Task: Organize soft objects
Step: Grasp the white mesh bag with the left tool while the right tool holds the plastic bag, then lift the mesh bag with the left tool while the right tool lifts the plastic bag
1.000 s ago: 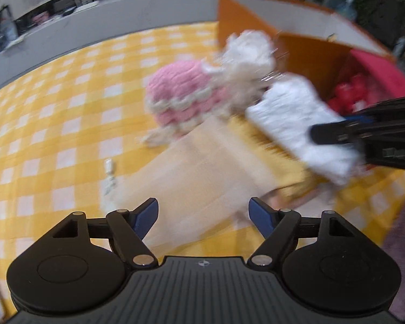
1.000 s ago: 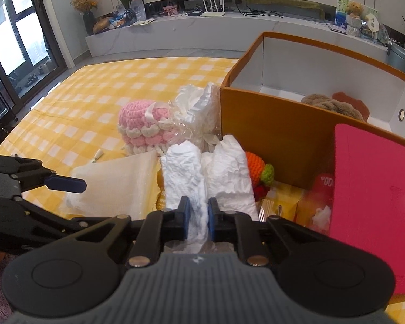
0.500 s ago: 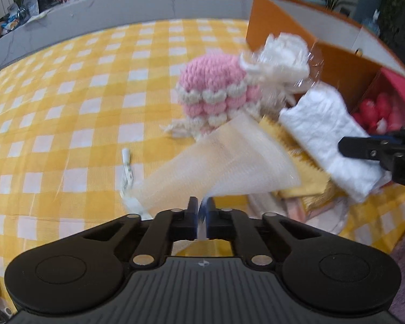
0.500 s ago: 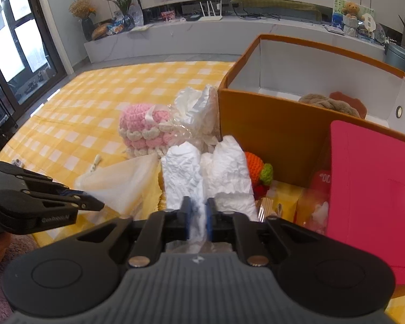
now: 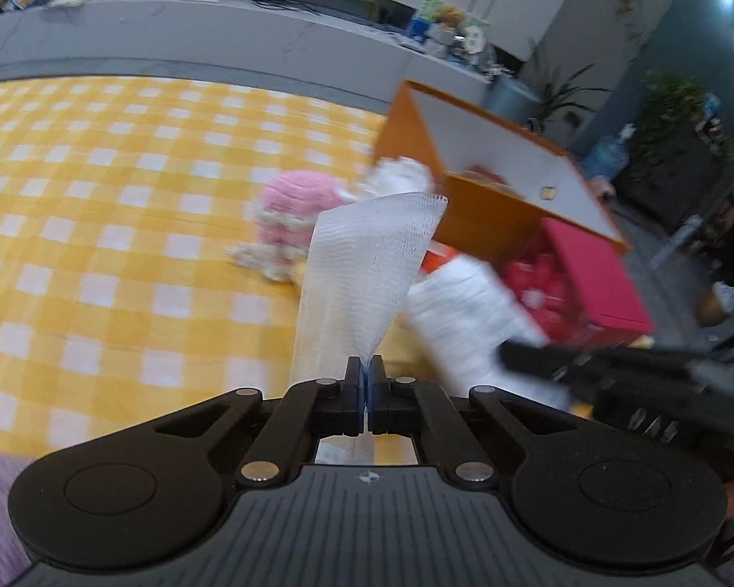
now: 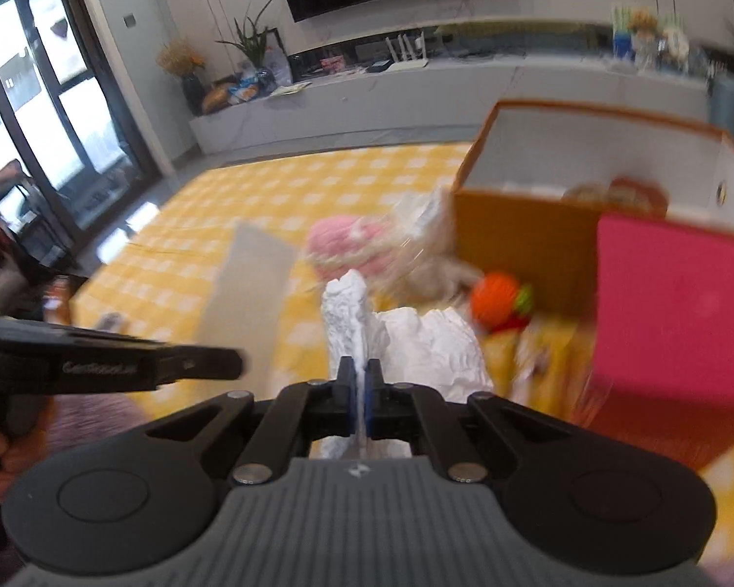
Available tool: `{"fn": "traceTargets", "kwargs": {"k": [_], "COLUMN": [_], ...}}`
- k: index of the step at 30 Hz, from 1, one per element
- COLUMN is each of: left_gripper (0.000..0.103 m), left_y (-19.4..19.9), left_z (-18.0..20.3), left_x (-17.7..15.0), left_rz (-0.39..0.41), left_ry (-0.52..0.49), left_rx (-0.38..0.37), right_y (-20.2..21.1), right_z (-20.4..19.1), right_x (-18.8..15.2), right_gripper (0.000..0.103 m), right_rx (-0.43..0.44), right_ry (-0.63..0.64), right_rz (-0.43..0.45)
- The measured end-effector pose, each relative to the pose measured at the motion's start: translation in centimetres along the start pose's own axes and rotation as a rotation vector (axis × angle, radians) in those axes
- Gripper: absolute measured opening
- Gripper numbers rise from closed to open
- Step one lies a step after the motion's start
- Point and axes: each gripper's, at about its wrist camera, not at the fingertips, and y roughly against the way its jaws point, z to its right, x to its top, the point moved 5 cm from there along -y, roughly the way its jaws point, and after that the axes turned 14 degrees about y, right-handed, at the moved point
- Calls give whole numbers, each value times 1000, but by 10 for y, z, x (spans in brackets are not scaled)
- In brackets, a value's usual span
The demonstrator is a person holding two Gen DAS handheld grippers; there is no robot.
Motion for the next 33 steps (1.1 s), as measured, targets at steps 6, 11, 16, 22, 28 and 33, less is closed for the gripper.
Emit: {"fn": "traceTargets", "kwargs": {"k": [6,11,16,22,28,33], "left_gripper": [1,1,1,1,1,1], "left_y": [-2,-25,-45,-55,-59,-61], "left_z": [10,9,1,-10,-14,-18], "left_x": [-30,-48,-61,-67,-64,-65], "left_rz": [-56,-127,-154,-171,-170,-175], "left_ry": [31,83,117,148,154,151], "left_rx": [-48,-80,-57,-19,-13,-19], "right_y": [9,-4,-13,-11,-25,-36], "right_z": [0,24,24,29,22,20], "right_x": [-50,-82,-88,-86,-87,-90], "right_gripper": [1,1,10,65,80,79], "right_rx": [20,-67,-114,-134,-123,-137], "right_ry": [-109,-165,-103,-98,-91,-70], "right_rz": [-83,-158,-177,-141,-171,-182]}}
